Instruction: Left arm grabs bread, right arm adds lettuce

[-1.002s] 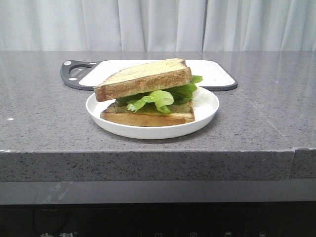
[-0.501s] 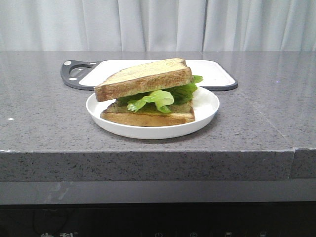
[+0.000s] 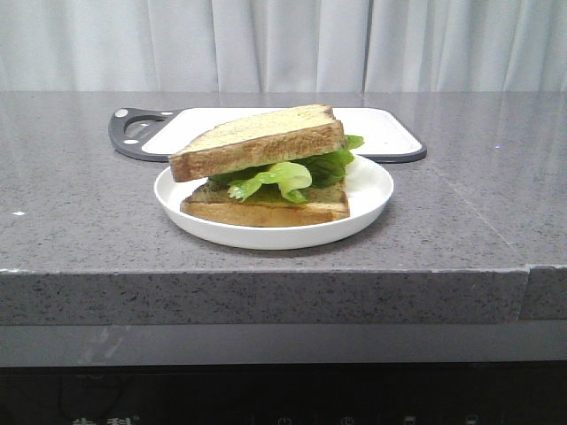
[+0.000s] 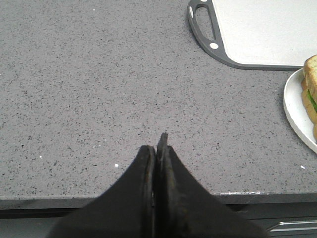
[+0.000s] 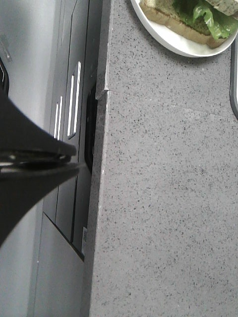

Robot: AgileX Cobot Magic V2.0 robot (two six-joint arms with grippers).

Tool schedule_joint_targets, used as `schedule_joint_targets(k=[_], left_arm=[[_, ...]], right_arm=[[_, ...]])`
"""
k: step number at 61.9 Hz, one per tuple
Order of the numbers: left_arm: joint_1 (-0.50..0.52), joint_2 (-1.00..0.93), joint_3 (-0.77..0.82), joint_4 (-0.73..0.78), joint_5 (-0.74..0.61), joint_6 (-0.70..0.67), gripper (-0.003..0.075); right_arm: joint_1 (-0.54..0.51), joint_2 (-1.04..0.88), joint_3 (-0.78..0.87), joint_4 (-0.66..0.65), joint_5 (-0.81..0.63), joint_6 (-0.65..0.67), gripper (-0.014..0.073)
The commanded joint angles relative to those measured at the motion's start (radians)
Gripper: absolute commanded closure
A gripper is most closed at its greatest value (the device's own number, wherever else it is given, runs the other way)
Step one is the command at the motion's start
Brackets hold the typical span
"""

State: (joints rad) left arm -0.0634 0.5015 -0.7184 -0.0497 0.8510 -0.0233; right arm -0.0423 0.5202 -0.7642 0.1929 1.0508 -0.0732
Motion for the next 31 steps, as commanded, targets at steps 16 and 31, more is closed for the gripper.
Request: schedule_joint_targets(k=[16, 31], left_arm=[[0.000, -0.076, 0.019, 0.028, -0.118, 0.002, 0.0741], [0.023, -0.298, 0.312, 0.022, -0.403, 0.002, 0.0741]], right_arm=[[-0.005, 0.003, -0.024, 0.013, -0.052, 0.001, 0.0662], [-0.005, 0.003, -0.024, 0.013, -0.052, 0.001, 0.0662]])
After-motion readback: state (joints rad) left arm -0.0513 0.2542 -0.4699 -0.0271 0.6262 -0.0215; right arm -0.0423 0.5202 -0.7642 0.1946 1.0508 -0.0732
